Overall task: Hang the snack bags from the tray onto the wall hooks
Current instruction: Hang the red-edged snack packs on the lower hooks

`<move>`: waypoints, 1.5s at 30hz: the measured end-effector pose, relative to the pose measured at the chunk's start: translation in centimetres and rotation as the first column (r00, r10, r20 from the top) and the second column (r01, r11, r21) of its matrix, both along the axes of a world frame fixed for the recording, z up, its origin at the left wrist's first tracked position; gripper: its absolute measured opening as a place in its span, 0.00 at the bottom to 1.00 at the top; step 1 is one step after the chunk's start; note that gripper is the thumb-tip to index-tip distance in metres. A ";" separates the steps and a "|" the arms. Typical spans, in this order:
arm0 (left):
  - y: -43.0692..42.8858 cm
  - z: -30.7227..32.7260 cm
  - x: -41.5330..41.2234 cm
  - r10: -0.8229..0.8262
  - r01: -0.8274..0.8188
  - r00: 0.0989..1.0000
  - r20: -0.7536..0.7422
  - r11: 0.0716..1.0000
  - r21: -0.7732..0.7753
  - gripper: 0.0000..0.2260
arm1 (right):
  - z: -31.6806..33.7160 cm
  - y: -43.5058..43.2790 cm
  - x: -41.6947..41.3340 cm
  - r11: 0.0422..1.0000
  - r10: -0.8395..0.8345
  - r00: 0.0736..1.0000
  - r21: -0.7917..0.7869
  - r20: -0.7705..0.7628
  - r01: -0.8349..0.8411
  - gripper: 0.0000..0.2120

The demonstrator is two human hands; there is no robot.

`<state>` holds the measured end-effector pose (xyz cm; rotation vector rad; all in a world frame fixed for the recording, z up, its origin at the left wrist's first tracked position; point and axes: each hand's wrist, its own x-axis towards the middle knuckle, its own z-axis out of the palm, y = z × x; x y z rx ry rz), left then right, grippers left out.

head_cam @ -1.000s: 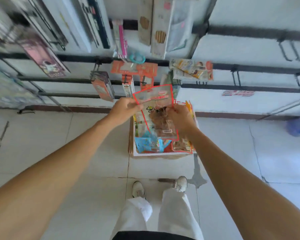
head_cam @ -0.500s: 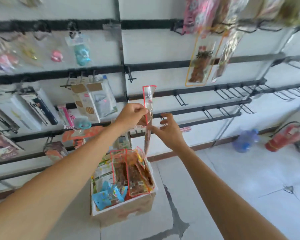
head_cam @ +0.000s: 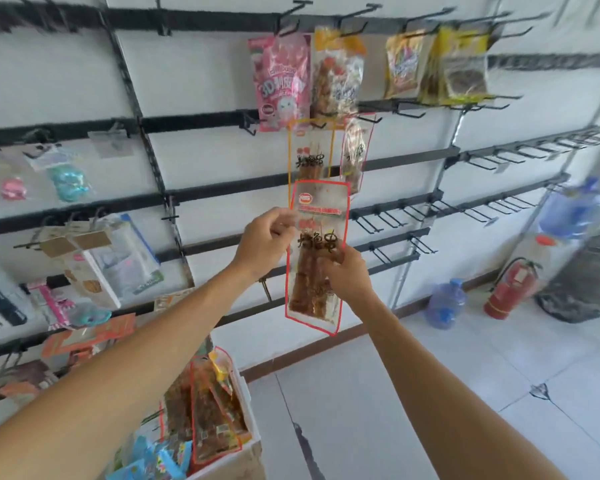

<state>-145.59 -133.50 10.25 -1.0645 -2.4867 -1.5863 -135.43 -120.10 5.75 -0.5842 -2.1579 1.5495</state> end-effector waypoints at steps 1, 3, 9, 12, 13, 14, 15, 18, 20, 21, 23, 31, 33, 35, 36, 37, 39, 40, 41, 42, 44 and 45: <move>0.7 0.1 -0.4 0.006 -0.006 1.000 0.027 1.000 -0.018 0.13 | 0.2 1.5 0.3 0.998 0.019 1.000 -0.052 -0.016 -0.020 0.10; 2.2 0.7 -1.3 -0.015 0.020 0.986 0.169 0.999 -0.028 0.20 | 0.8 4.1 0.7 0.987 0.043 0.998 -0.150 -0.047 -0.050 0.10; 7.5 2.5 -4.9 -0.213 0.196 0.925 0.316 0.977 0.085 0.16 | 2.1 9.4 0.0 0.967 0.047 0.992 -0.245 -0.115 -0.074 0.10; 10.9 3.6 -6.6 -0.333 0.311 0.884 0.329 0.943 0.119 0.15 | 2.4 11.6 -0.8 0.958 0.060 0.994 -0.274 -0.094 -0.084 0.09; 12.0 4.1 -7.0 -0.375 0.341 0.861 0.343 0.927 0.156 0.14 | 2.5 12.3 -1.2 0.956 0.070 0.994 -0.278 -0.089 -0.093 0.09; 13.2 4.6 -7.4 -0.406 0.358 0.845 0.349 0.913 0.196 0.13 | 2.8 12.9 -1.5 0.958 0.084 0.993 -0.266 -0.082 -0.103 0.09; 14.3 5.0 -7.8 -0.423 0.360 0.835 0.351 0.904 0.231 0.11 | 3.0 13.6 -2.0 0.960 0.098 0.993 -0.256 -0.073 -0.113 0.09; 17.4 5.1 -9.3 -0.423 0.340 0.836 0.350 0.899 0.274 0.04 | 2.9 15.8 -3.4 0.977 0.077 0.997 -0.197 -0.029 -0.082 0.08; 19.0 4.9 -10.2 -0.412 0.331 0.844 0.344 0.904 0.271 0.02 | 2.7 17.3 -4.4 0.991 0.018 0.999 -0.135 -0.037 -0.023 0.04; 19.6 4.8 -10.6 -0.405 0.328 0.849 0.338 0.907 0.264 0.03 | 2.7 18.0 -5.0 0.993 -0.019 0.998 -0.118 -0.064 0.012 0.02; 20.6 4.8 -11.4 -0.399 0.325 0.858 0.324 0.910 0.258 0.05 | 3.1 19.3 -6.2 0.990 -0.099 0.987 -0.110 -0.125 0.086 0.09; 25.4 5.0 -14.0 -0.328 0.258 0.904 0.274 0.930 0.260 0.07 | 7.9 24.8 -11.0 0.985 -0.151 0.899 -0.142 -0.411 0.100 0.05; 26.4 5.1 -14.2 -0.288 0.229 0.925 0.246 0.942 0.244 0.07 | 8.4 26.5 -12.2 0.989 -0.074 0.909 -0.146 -0.409 0.014 0.05; 27.4 5.3 -14.6 -0.234 0.190 0.955 0.180 0.954 0.232 0.06 | 8.5 28.2 -13.5 0.991 -0.021 0.919 -0.131 -0.394 -0.034 0.06; 27.8 5.3 -14.8 -0.202 0.167 0.970 0.135 0.958 0.234 0.06 | 8.6 29.0 -14.3 0.991 0.002 0.922 -0.124 -0.387 -0.055 0.05; 28.3 5.2 -14.9 -0.163 0.143 0.984 0.070 0.964 0.224 0.07 | 8.7 29.8 -14.9 0.990 0.027 0.922 -0.116 -0.387 -0.077 0.05; 29.0 5.1 -15.1 -0.044 0.065 0.988 -0.151 0.988 0.139 0.14 | 8.9 31.2 -16.2 0.982 0.069 0.905 -0.130 -0.419 -0.135 0.05; 29.2 4.9 -15.3 0.018 0.008 0.958 -0.287 0.996 0.088 0.18 | 9.1 31.9 -16.9 0.977 0.083 0.895 -0.142 -0.439 -0.160 0.05; 29.4 4.8 -15.4 0.067 -0.046 0.912 -0.404 0.997 0.061 0.22 | 9.4 32.6 -17.4 0.973 0.094 0.885 -0.144 -0.455 -0.178 0.04; 29.6 4.6 -15.3 0.101 -0.094 0.865 -0.491 0.995 0.038 0.24 | 9.7 33.1 -18.0 0.971 0.108 0.877 -0.141 -0.468 -0.195 0.04; 29.9 4.1 -15.2 0.113 -0.165 0.764 -0.636 0.986 -0.023 0.29 | 10.2 33.9 -18.9 0.967 0.134 0.863 -0.127 -0.487 -0.221 0.04; 30.0 3.8 -15.3 0.108 -0.197 0.694 -0.712 0.979 -0.044 0.30 | 10.3 34.1 -19.3 0.967 0.148 0.861 -0.112 -0.487 -0.229 0.04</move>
